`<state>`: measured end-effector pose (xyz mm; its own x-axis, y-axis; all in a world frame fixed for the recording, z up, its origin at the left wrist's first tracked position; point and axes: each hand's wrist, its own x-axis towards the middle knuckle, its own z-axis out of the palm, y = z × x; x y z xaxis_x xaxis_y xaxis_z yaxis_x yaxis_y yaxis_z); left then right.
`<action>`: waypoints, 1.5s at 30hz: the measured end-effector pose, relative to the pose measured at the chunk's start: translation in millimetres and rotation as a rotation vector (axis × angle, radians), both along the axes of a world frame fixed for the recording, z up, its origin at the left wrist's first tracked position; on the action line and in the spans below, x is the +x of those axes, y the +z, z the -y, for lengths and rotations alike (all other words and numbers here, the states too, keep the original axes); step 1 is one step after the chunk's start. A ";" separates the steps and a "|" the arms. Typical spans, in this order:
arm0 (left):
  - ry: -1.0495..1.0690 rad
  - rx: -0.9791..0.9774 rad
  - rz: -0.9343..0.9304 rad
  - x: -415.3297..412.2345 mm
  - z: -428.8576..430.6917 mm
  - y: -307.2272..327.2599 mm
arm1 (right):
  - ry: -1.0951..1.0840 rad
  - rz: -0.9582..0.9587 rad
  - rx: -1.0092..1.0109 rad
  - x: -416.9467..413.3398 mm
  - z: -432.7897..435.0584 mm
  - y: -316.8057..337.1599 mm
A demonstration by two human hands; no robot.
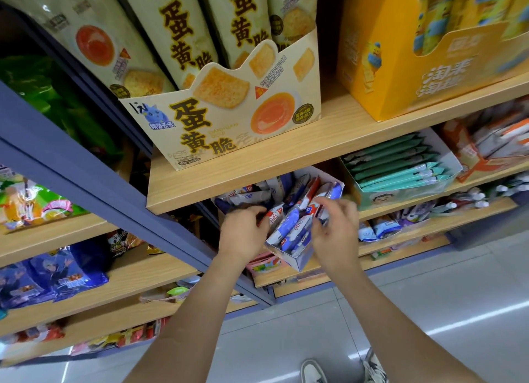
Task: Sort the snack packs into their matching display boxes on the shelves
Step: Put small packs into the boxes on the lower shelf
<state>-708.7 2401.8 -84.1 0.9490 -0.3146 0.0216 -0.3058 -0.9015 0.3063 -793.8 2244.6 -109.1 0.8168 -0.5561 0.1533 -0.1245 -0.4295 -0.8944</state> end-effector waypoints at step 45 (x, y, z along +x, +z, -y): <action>0.016 0.367 -0.056 39.8 3.4 5.0 | 0.175 -0.346 0.580 -9.8 11.7 5.1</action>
<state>-668.9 2398.4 -79.1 0.9502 -0.2773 -0.1420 -0.2831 -0.9588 -0.0221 -803.6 2232.9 -104.1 0.8504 -0.3252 -0.4137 -0.4162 0.0655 -0.9069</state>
